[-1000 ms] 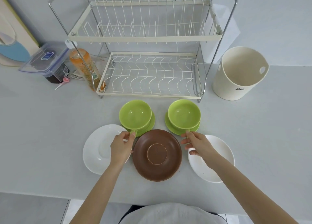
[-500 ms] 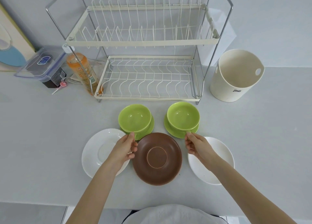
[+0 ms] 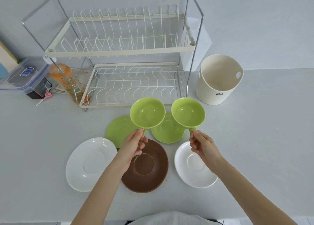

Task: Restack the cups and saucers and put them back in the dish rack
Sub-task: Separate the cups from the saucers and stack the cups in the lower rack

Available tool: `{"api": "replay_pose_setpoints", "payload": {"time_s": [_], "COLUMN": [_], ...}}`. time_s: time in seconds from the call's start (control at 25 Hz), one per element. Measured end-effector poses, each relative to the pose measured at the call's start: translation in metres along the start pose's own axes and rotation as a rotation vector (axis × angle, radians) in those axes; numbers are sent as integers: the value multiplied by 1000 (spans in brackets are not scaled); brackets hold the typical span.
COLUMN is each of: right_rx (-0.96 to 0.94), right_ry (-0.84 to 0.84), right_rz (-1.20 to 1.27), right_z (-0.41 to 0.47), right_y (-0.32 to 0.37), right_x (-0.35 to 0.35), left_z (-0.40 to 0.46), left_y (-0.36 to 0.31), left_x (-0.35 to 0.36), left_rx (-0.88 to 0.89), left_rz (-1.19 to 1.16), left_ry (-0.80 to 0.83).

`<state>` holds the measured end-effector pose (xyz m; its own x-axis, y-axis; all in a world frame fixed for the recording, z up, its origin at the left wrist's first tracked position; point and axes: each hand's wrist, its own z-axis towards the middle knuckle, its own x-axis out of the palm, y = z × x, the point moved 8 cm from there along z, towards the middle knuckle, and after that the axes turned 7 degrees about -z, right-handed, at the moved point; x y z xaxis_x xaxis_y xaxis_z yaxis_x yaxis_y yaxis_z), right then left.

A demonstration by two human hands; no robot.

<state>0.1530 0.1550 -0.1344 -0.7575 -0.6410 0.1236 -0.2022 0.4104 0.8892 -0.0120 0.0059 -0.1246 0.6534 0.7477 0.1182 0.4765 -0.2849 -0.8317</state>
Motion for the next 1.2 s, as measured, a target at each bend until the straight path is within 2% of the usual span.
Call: {"api": "replay_pose_setpoints", "payload": {"time_s": [0.2,0.56,1.08,1.2], "right_rx": [18,60,126,184], "right_ry": [-37,-85,-120,-108], "right_rz": [-61,-125,-69,-146], "right_z": [-3,-11,-9,-8], "right_y": [3,-9,-21,-21], "right_x": [-50,-124,-152,-151], "left_z": [3,11,33,39], "left_y": [3,21,40,35], "left_x": [46,119,146,148], "left_rx": [21,-20,-118,-94], "left_rz": [145,240,409,587], "left_ry": [48,68,160,189]}}
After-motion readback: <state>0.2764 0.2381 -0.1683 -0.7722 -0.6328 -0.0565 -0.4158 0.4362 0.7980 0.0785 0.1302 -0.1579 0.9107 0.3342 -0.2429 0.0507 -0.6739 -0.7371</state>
